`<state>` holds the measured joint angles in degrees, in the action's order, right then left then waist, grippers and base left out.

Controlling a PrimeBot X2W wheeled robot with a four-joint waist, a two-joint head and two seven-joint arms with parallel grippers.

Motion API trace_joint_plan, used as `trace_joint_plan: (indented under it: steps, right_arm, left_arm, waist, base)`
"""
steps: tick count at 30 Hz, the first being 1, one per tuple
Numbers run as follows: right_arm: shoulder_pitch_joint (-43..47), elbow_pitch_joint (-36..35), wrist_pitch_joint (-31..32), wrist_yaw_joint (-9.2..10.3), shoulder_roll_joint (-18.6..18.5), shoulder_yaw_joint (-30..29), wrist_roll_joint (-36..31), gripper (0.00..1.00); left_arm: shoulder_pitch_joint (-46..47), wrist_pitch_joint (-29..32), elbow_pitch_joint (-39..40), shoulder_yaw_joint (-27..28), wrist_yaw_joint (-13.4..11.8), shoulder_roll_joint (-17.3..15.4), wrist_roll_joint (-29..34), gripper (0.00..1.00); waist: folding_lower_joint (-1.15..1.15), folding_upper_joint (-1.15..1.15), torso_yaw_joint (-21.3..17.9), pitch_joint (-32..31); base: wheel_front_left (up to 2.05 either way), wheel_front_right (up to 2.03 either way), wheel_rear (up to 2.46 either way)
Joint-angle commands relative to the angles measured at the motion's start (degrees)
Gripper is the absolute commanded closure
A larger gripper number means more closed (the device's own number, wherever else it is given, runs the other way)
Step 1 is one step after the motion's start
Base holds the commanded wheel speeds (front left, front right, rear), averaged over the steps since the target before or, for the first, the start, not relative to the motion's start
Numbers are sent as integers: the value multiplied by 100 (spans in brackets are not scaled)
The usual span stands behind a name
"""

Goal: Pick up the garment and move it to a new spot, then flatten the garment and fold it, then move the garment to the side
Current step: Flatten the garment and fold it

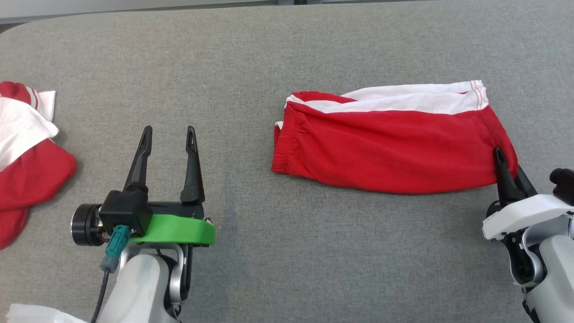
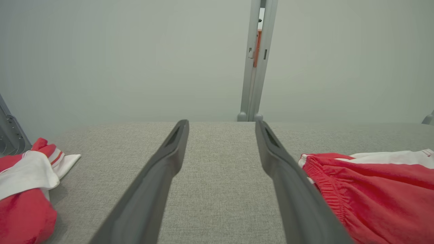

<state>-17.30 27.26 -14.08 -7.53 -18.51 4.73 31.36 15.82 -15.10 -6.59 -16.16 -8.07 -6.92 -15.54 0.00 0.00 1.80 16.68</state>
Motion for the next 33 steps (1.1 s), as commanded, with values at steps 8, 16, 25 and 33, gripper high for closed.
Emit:
trace_joint_plan:
  steps: [8, 16, 25, 33]
  right_arm:
    - [-537, -763, 365, 7, 193, 399, -571, 100]
    - [-1123, -1186, 831, 8, 817, 1868, -605, 100]
    - [-1317, -372, 653, 7, 1162, 2761, -339, 0]
    - [-1327, -781, -39, 8, 859, 2726, -409, 0]
  left_arm:
    - [-86, 11, -52, -59, 14, 1, -59, 0]
    - [-67, 5, -91, -120, 6, 46, -71, 0]
    - [58, -2, -139, -128, 11, 103, -59, 0]
    - [-23, -4, -146, -8, -54, 42, 28, 0]
  waist:
    - [0, 0, 183, -184]
    - [0, 0, 376, -217]
    - [0, 0, 491, -117]
    - [0, 0, 377, -139]
  base:
    - [0, 0, 0]
    - [0, 0, 0]
    - [0, 0, 0]
    - [0, 0, 0]
